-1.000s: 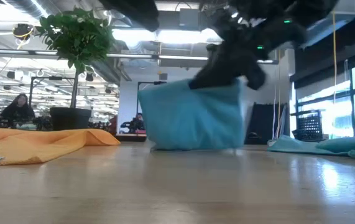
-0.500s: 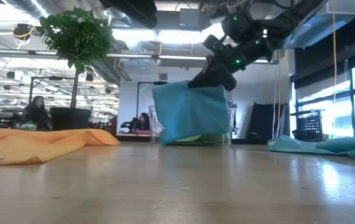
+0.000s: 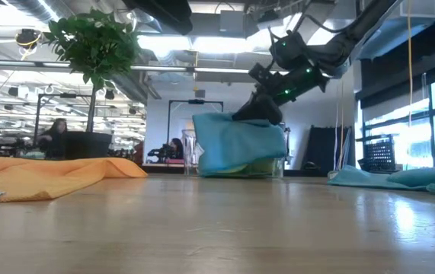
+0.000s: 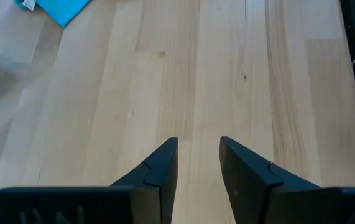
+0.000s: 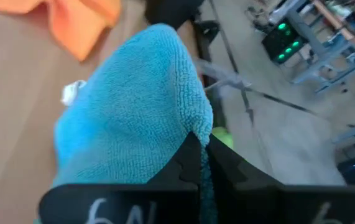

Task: Fold microfiber towels
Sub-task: Put the folded blue microfiber towel into the transparent bin

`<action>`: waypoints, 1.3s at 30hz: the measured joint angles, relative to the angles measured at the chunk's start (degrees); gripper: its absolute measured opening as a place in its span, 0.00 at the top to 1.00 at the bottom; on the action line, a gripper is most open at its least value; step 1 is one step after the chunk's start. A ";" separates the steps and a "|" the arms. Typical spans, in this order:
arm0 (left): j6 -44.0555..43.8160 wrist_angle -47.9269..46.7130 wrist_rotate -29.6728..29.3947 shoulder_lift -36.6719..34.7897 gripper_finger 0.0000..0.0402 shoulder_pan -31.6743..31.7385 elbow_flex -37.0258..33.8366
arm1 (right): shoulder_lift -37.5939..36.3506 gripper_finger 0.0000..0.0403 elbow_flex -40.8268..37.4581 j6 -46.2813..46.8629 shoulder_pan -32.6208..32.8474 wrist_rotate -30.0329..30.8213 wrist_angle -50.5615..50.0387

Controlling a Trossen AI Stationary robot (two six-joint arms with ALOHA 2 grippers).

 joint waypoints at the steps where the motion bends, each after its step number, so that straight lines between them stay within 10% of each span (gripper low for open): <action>1: 0.15 0.02 0.00 0.00 0.72 0.14 0.00 | 0.32 0.98 0.82 0.12 -0.36 0.02 0.16; 30: -0.44 -0.01 1.20 0.07 0.72 0.89 -0.04 | 14.62 0.97 15.96 0.08 -9.55 1.38 -7.89; 39: -0.57 0.13 1.22 0.07 0.72 0.89 -0.04 | 15.90 0.72 15.94 0.08 -10.14 4.90 -7.51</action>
